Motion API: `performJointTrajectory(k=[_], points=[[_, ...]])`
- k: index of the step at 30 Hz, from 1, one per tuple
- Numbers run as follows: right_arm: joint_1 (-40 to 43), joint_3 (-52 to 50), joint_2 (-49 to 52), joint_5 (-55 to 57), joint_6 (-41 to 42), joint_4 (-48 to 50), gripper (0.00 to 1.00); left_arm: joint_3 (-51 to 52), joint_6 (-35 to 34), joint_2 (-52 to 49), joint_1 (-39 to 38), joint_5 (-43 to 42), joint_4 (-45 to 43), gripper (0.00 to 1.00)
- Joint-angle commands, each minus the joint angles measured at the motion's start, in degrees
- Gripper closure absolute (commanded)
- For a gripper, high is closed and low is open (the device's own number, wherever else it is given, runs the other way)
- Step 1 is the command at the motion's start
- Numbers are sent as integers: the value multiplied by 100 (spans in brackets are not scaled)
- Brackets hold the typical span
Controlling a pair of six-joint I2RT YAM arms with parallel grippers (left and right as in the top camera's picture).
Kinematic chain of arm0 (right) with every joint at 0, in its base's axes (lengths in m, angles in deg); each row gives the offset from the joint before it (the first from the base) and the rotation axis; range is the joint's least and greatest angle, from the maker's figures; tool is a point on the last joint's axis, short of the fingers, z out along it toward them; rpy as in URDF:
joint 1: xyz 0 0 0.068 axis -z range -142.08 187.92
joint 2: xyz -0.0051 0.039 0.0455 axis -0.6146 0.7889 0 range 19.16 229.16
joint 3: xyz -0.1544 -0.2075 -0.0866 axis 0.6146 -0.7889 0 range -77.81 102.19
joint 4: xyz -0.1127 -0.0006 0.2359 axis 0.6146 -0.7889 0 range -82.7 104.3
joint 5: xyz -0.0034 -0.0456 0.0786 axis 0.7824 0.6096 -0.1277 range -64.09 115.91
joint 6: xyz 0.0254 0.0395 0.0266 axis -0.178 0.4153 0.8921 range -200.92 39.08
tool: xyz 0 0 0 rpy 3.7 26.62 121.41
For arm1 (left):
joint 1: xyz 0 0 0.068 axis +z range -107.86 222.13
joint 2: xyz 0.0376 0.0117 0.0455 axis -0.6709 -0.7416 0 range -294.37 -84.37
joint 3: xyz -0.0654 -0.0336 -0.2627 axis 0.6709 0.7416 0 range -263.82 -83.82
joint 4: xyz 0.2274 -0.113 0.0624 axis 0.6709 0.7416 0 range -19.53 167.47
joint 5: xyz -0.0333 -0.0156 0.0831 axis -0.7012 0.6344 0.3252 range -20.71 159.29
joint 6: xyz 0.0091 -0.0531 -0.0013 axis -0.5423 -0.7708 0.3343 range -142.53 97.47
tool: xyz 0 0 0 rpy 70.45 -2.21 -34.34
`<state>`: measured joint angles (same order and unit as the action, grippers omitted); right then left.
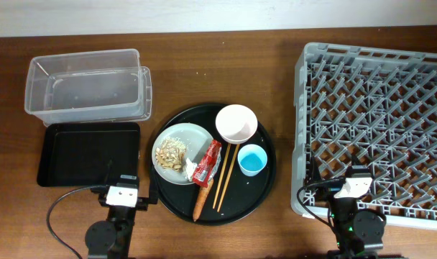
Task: Sort waste into correct bins and load items into the dishwasher rack
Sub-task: 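Reach the left gripper to the red wrapper on the plate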
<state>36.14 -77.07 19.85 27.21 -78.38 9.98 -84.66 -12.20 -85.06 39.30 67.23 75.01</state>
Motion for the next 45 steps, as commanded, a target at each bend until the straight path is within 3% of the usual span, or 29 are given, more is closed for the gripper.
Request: performJointTrajectory(k=[1,28,33,35,39,45], points=[[35,-42,-48,70,-39,-24,2,33,94,28,20,55,20,1],[35,-42,-48,66,-35,-22,2,31,90,28,20,35,9,1],[35,149,76,50,-15,-352,2,-74,-192,-356,22,20,208,1],[35,490,308,50,-15,-750,2,-337,-212,-621,22,20,544,1],[35,1945,1766,48,-15,-1818,2,-1569,-404,-1904,22,15,1285,1],[35,4640,4175,22,-17,-4365,2,-4765,-448,-4747,20,-420,3659,1]])
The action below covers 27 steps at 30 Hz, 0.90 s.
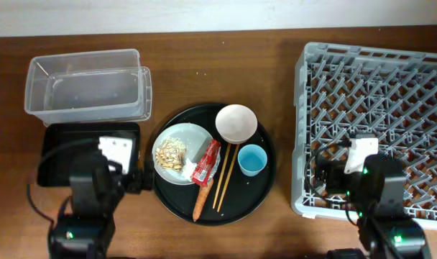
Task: Sort waste into correct bins and load items into the dishwasher rack
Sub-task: 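Reach the left gripper to the red wrapper on the plate, then carry the red wrapper with the left gripper into the clear bin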
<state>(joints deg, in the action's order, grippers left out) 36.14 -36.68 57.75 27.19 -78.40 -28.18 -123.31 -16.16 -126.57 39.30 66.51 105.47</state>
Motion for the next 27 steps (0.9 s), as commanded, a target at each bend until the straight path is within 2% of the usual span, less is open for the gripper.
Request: performJointTrajectory(k=[1,2,3,7,10,14,24,26,27], points=[[35,953,688,-111,-15,-970,2,-1526,-52,-1054,20,-599,1235,1],[35,1145,892,-214,-13,-1191,2,-2092,-52,-1440,20,-820,1829,1],[35,1172,914,-214,-13,-1220,2,-2225,-55,-1574,20,-820,1912,1],[35,1172,916,-319,-13,-1220,2,-2223,-118,-2118,-66,-1309,789,1],[35,1172,916,-319,-13,-1220,2,-2229,-111,-3379,-960,-1266,284,1],[35,1172,916,-319,-13,-1217,2,-2229,-116,-4776,-2031,-1246,-76,1],[35,1172,916,-319,-13,-1220,2,-2227,-116,-6135,-2455,-1226,-98,3],[35,1172,916,-321,-13,-1222,2,-2227,-116,-6175,-2455,-1228,-116,18],[35,1172,916,-319,-13,-1222,2,-2227,-116,-6172,-2455,-1228,-120,30]])
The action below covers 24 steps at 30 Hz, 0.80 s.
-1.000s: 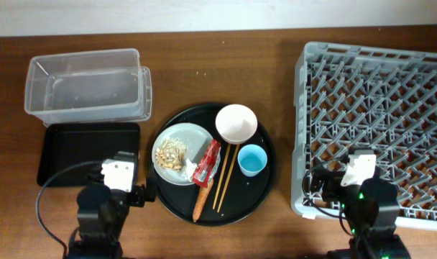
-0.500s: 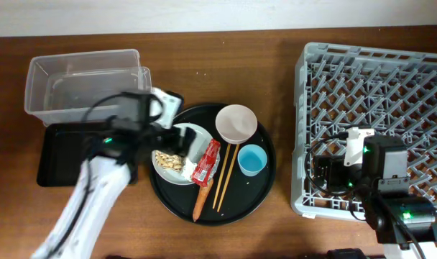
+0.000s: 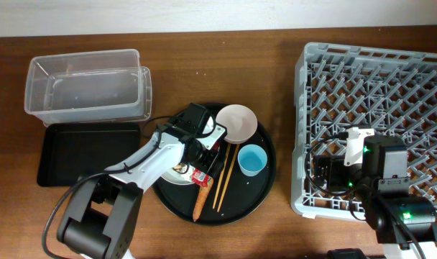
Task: Sort waste into correct bins and load items into the dishwasher rack
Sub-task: 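Carry the red wrapper with the left gripper into the clear bin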
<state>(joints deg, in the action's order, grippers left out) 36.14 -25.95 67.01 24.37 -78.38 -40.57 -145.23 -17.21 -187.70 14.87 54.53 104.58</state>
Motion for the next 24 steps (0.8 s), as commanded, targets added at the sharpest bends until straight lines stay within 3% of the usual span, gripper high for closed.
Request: performJointTrajectory(k=[1,4,8,9,12,16,18,21,23,24], points=[[35,98,-11,-37,-15,17,2,-35,-11,-59,-11,-31,-31,39],[35,98,-11,-37,-15,17,2,-37,-9,-59,-11,-28,-90,60],[35,98,-11,-37,-15,11,2,-111,-9,-48,-4,-24,-90,72],[35,98,-11,-37,-15,-2,1,-177,-11,-4,-4,-7,-87,78],[35,98,-11,-37,-15,-11,2,-358,-11,424,-4,758,153,95],[35,98,-11,-37,-15,-24,1,-380,-11,1314,278,920,155,98],[35,98,-11,-37,-15,-24,2,-380,-13,1978,953,1386,155,99],[35,98,-11,-37,-15,-24,2,-380,-15,2197,2055,1412,0,99],[35,98,-11,-37,-15,-24,2,-380,-212,2192,2490,1414,-686,100],[35,98,-11,-39,-15,-22,2,-380,-208,2170,2754,1419,-1759,100]])
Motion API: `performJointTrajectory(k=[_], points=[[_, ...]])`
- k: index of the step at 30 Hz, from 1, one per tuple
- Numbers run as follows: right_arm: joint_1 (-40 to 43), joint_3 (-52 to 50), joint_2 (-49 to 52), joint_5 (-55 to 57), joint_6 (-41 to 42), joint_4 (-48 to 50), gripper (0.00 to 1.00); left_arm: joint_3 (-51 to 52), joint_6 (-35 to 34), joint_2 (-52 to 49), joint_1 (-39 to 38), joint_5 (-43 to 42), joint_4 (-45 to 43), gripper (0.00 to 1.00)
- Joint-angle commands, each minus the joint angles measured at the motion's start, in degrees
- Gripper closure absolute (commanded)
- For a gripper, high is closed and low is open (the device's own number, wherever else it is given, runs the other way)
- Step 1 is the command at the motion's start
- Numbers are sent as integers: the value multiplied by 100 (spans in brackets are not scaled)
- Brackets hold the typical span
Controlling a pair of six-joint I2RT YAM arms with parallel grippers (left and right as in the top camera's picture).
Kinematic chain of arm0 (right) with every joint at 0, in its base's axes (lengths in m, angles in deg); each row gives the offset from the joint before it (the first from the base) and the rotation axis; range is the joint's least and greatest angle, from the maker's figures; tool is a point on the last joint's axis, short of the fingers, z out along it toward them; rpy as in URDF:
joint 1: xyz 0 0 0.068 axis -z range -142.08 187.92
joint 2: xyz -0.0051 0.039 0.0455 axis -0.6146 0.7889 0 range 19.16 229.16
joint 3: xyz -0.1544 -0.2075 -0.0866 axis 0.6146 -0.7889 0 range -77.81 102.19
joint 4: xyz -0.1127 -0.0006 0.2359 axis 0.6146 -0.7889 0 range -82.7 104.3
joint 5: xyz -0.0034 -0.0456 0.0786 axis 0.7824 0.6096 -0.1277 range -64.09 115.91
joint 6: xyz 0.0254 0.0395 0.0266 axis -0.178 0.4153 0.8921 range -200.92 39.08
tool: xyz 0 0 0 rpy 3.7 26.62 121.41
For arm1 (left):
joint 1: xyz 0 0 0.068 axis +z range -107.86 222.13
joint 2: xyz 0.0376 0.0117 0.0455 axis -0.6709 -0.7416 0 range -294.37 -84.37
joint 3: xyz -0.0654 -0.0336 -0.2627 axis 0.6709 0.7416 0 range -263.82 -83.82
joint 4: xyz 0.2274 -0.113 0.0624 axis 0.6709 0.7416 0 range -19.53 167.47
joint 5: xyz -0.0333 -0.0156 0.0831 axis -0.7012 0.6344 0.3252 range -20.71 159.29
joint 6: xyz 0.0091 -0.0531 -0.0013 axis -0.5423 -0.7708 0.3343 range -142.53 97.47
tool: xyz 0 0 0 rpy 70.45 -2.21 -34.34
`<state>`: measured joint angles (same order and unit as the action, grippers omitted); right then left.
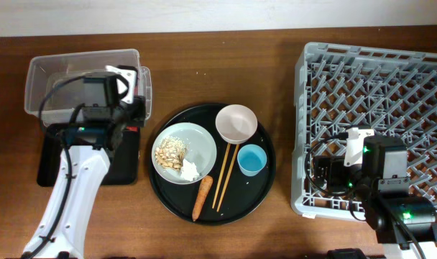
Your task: Sort waste into correct bins and load items into the dishwasher rack
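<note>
The red wrapper (pixel 134 129) shows only as a red sliver beside my left gripper (pixel 129 122), which is shut on it over the edge between the clear bin (pixel 75 75) and the black rectangular tray (pixel 53 173). On the round black tray (pixel 265 191) lie a plate of food scraps (pixel 177 151) with a white tissue (pixel 190 170), a carrot (pixel 202 198), chopsticks (pixel 224 176), a white bowl (pixel 236 122) and a blue cup (pixel 251 159). My right gripper (pixel 323 175) hovers at the grey dishwasher rack's (pixel 376 86) front left corner, its fingers hidden in shadow.
The clear bin stands at the back left with the black rectangular tray just in front of it. Cables trail from both arms. Bare wood lies between the round tray and the rack.
My left gripper has moved from the plate on the round tray to the left, over the bins, and the red wrapper has left the plate with it. The right arm has not moved.
Both arms first sat low at the table's front edge. Then both were raised, the left over the black rectangular tray, the right by the rack. The left gripper then reached the red wrapper on the plate, and now holds it by the bins.
</note>
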<state>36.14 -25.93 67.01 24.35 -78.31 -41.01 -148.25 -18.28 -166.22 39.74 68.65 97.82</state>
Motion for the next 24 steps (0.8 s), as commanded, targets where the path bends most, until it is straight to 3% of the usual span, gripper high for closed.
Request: performJointTrajectory(k=[1,7,9,10,11,13,14,16,20,21,22,24], points=[[35,96,-11,-35,-22,20,2,-79,-103,-50,385,55,-1685,100],[35,96,-11,-42,-22,20,2,-79,-101,-2225,529,503,-4284,99],[35,96,-11,-85,-22,15,2,-79,-98,-2691,531,505,-4723,87],[35,96,-11,-85,-22,15,2,-79,-98,-2806,531,511,-4819,80],[35,96,-11,-85,-22,15,2,-79,-101,-2835,549,520,-4841,41],[35,96,-11,-85,-22,15,2,-79,-98,-2802,573,520,-4835,20],[35,96,-11,-85,-22,15,2,-79,-101,-2693,553,516,-4649,1],[35,96,-11,-85,-22,9,2,-79,-103,-2253,544,496,-3858,1],[35,96,-11,-85,-22,9,2,-79,-177,-328,-72,433,-417,1],[35,96,-11,-107,-22,9,2,-79,-214,-98,-435,234,431,1],[35,96,-11,-125,-22,2,2,-39,-214,-136,-745,-560,1145,1],[35,96,-11,-127,-22,2,2,286,-778,-173,-1156,-949,1670,1]])
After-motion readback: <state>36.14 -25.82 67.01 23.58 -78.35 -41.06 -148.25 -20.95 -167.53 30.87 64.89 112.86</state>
